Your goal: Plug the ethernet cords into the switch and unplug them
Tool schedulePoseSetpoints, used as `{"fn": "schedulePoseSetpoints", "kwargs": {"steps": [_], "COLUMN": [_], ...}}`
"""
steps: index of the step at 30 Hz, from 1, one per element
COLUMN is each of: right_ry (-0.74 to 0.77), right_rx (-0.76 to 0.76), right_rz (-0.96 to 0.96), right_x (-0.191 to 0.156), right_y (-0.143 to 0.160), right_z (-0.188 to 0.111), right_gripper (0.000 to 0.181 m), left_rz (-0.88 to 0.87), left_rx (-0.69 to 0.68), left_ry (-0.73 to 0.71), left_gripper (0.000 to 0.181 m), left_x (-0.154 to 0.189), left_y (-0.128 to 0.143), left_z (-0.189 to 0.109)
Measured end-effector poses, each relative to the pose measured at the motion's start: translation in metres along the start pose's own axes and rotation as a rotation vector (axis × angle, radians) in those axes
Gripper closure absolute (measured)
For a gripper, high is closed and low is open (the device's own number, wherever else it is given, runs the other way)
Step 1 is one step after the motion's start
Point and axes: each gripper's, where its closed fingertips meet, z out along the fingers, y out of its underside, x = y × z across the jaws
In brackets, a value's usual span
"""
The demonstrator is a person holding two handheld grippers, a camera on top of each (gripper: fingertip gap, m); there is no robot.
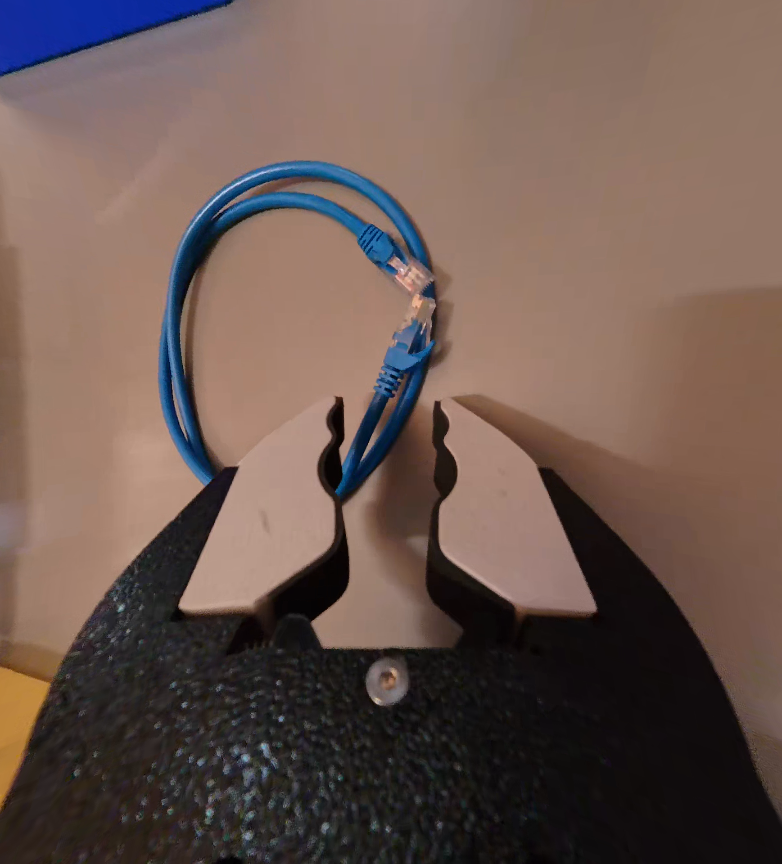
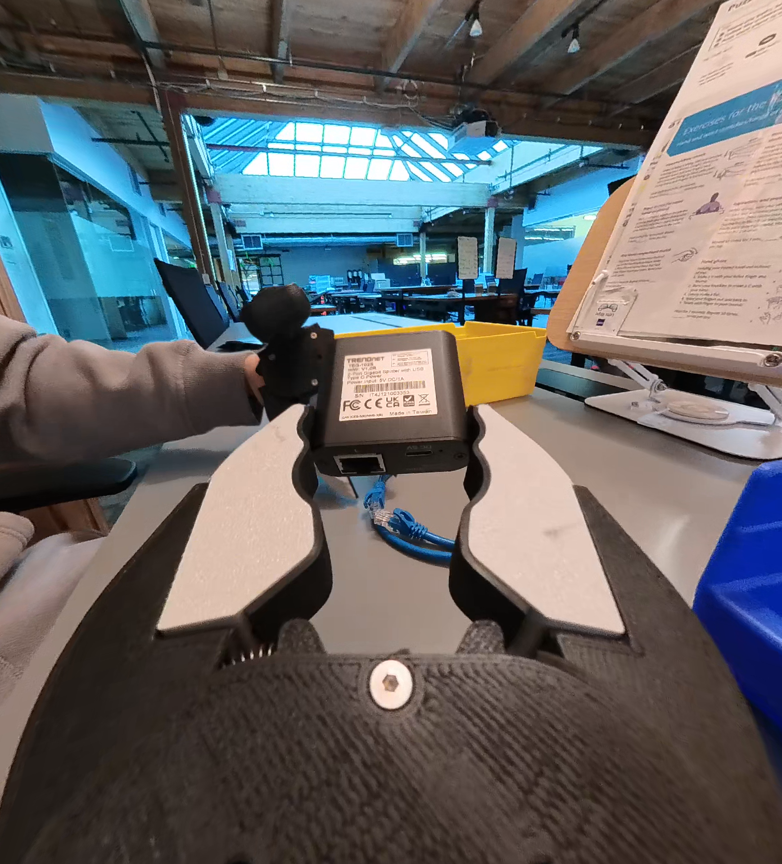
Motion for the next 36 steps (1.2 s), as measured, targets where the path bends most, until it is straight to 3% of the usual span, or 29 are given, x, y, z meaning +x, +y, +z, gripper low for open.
{"fn": "schedulePoseSetpoints", "kwargs": {"steps": [1,7,10,13,19,23,26,30,34,36], "right_ry": [-0.007,-0.039,-0.043,-0.035,-0.028,-0.016,-0.017,-0.008,0.022,0.015], "right_rx": [-0.001,-0.027,-0.003,0.026,0.083,0.081,0.077,0.090,0.089,0.108], "right_rz": [0.000,-0.001,0.014,0.032,0.058,0.035,0.023,0.022,0.006,0.020], "right_x": [-0.001,-0.005,-0.004,-0.001,0.003,0.005,0.008,0.014,0.022,0.024], "right_y": [0.000,0.003,0.000,-0.003,-0.010,-0.011,-0.012,-0.017,-0.020,-0.023], "right_z": [0.000,0.003,0.000,-0.003,-0.009,-0.013,-0.020,-0.034,-0.048,-0.054], "right_gripper": [0.119,0.119,0.119,0.119,0.119,0.119,0.119,0.119,0.119,0.119], "left_rz": [0.001,0.055,0.206,0.327,0.426,0.365,0.378,0.535,0.878,0.975], "left_rx": [0.004,0.126,0.054,-0.073,-0.091,-0.080,-0.019,0.059,-0.086,-0.149], "left_ry": [-0.006,-0.014,-0.101,-0.031,0.292,0.363,0.342,0.231,0.269,0.364], "left_gripper": [0.146,0.148,0.142,0.142,0.148,0.150,0.134,0.116,0.117,0.118], "left_x": [-0.002,-0.007,-0.038,-0.051,-0.014,0.009,0.015,-0.004,-0.004,0.002], "left_y": [-0.001,-0.038,-0.041,-0.031,-0.051,-0.071,-0.089,-0.109,-0.099,-0.098], "left_z": [0.000,-0.011,-0.010,0.011,0.036,0.037,0.039,0.046,0.058,0.061]}}
